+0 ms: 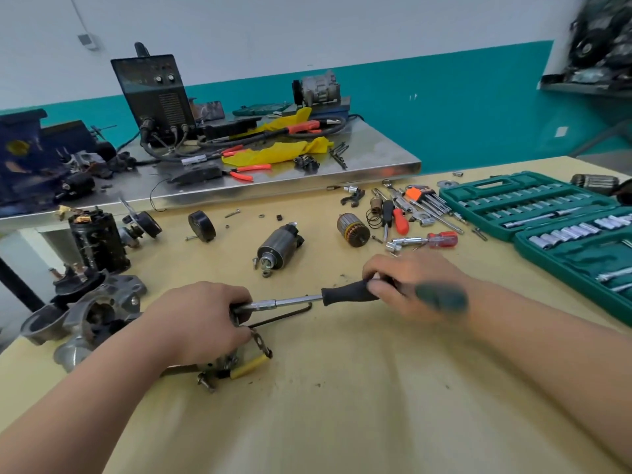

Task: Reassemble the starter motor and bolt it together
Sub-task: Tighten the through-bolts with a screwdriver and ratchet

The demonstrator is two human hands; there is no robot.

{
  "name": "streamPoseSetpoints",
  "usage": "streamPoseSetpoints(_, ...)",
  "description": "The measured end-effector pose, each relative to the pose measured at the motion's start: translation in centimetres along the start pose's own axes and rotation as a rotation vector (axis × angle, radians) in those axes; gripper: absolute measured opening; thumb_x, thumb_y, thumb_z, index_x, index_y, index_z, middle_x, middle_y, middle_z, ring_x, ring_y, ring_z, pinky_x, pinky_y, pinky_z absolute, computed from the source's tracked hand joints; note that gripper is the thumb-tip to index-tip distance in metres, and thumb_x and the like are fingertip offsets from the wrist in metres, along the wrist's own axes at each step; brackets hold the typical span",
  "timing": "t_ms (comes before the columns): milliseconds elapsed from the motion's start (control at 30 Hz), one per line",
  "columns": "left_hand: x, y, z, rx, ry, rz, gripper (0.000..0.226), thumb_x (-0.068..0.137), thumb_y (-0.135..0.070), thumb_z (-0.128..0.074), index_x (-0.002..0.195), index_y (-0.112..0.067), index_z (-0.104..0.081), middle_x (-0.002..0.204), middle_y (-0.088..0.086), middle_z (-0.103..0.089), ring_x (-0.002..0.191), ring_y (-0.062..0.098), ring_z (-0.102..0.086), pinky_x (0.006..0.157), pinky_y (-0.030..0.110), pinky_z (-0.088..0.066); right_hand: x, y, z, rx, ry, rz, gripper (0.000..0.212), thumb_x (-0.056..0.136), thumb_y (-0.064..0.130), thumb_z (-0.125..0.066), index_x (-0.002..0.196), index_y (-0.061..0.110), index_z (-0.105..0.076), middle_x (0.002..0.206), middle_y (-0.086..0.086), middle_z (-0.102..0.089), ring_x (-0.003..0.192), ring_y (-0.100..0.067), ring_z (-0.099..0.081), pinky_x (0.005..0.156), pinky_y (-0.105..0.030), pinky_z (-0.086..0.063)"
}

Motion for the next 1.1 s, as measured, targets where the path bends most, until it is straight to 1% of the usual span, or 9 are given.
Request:
streamPoseSetpoints(133, -0.4, 0.0, -0.3, 0.012, -0.045, -0.001, 0.021, 0.081, -0.053, -0.056, 0.100, -0.046, -0.051, 0.080, -0.018, -0.060, 0.071, 0.001, -0.055, 0.059, 0.022, -0.046, 0.7, -0.8, -1.3, 1.033, 0.399, -0.920, 0.046, 0.096, 0.057, -0.037, 0.080, 0.018, -0.056, 0.044, 0.002, -0.037, 0.033, -0.012, -0.026, 0.037, -0.017, -0.021)
streamPoseSetpoints(200, -0.5, 0.0, -0.4, 0.008, -0.056, -0.006, 0.022, 0.081, -0.054, -0.056, 0.100, -0.045, -0.050, 0.081, -0.018, -0.060, 0.072, 0.001, -0.055, 0.060, 0.023, -0.048, 0.8, -1.2, -1.4, 0.851, 0.303, -0.765, 0.050, 0.096, 0.058, -0.034, 0.079, 0.017, -0.057, 0.045, 0.000, -0.045, 0.034, -0.015, -0.035, 0.039, -0.020, -0.027)
streamPoseSetpoints(300, -0.3, 0.0, -0.2, 0.007, -0.019, -0.007, 0.015, 0.081, -0.049, -0.056, 0.091, -0.038, -0.053, 0.081, -0.014, -0.060, 0.073, 0.005, -0.056, 0.064, 0.027, -0.052, 0.4, -0.9, 0.4, -0.176, 0.031, -0.033, 0.059, 0.091, 0.062, -0.023, 0.098, 0.020, -0.064, 0.070, 0.001, -0.066, 0.060, -0.017, -0.061, 0.053, -0.028, -0.047)
streamPoseSetpoints(367, -0.2, -0.1, -0.2, 0.006, -0.006, -0.008, 0.014, 0.080, -0.048, -0.056, 0.086, -0.036, -0.053, 0.080, -0.012, -0.061, 0.072, 0.007, -0.056, 0.064, 0.028, -0.051, 0.0, -1.1, -0.6, -0.473, 0.145, 0.214, 0.059, 0.092, 0.062, -0.020, 0.117, 0.023, -0.057, 0.086, 0.002, -0.067, 0.072, -0.020, -0.063, 0.060, -0.032, -0.050)
streamPoseSetpoints(567, -0.6, 0.2, -0.4, 0.004, -0.075, -0.017, 0.033, 0.079, -0.056, -0.056, 0.108, -0.051, -0.041, 0.078, -0.020, -0.057, 0.068, -0.001, -0.053, 0.054, 0.021, -0.041, 0.4, -2.2, -2.0, 0.799, 0.409, -0.770, 0.065, 0.090, 0.070, -0.032, 0.095, 0.017, -0.070, 0.048, 0.005, -0.041, 0.040, -0.014, -0.038, 0.042, -0.019, -0.030)
streamPoseSetpoints(633, -0.6, 0.3, -0.5, -0.003, -0.078, -0.012, 0.032, 0.078, -0.057, -0.056, 0.106, -0.050, -0.042, 0.079, -0.021, -0.056, 0.070, -0.001, -0.052, 0.055, 0.022, -0.042, 0.2, -1.8, -1.5, 0.714, 0.322, -0.586, 0.060, 0.093, 0.065, -0.032, 0.102, 0.017, -0.068, 0.048, 0.010, -0.046, 0.041, -0.008, -0.044, 0.039, -0.018, -0.032)
streamPoseSetpoints(767, -0.1, 0.5, -0.6, -0.027, -0.068, 0.005, 0.024, 0.078, -0.055, -0.057, 0.098, -0.044, -0.052, 0.082, -0.018, -0.059, 0.072, 0.002, -0.055, 0.063, 0.026, -0.051, -0.7, 0.5, 0.3, -0.256, -0.057, 0.251, 0.044, 0.094, 0.051, -0.040, 0.128, 0.027, -0.056, 0.081, 0.013, -0.065, 0.062, -0.002, -0.051, 0.050, -0.019, -0.041)
streamPoseSetpoints(967, -0.5, 0.5, -0.6, 0.009, -0.072, -0.017, 0.030, 0.077, -0.061, -0.056, 0.102, -0.050, -0.043, 0.078, -0.017, -0.057, 0.070, 0.001, -0.053, 0.056, 0.022, -0.043, 0.1, -0.7, -1.9, 1.155, 0.381, -0.868, 0.055, 0.095, 0.062, -0.034, 0.096, 0.017, -0.066, 0.047, 0.000, -0.043, 0.032, -0.011, -0.027, 0.035, -0.016, -0.024)
streamPoseSetpoints(1100, -0.5, 0.4, -0.6, -0.004, -0.071, -0.003, 0.020, 0.079, -0.054, -0.057, 0.092, -0.041, -0.051, 0.080, -0.016, -0.058, 0.072, 0.002, -0.053, 0.058, 0.025, -0.044, -0.4, 0.1, -0.2, 0.207, -0.063, -0.253, 0.042, 0.097, 0.049, -0.036, 0.104, 0.021, -0.065, 0.074, 0.003, -0.068, 0.058, -0.006, -0.058, 0.054, -0.025, -0.048)
Point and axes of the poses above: each hand's wrist, its own x-axis towards the middle knuckle, its own z-axis out of the back of the hand, y = z × x, the point moved 3 cm from there along x, towards the middle knuckle
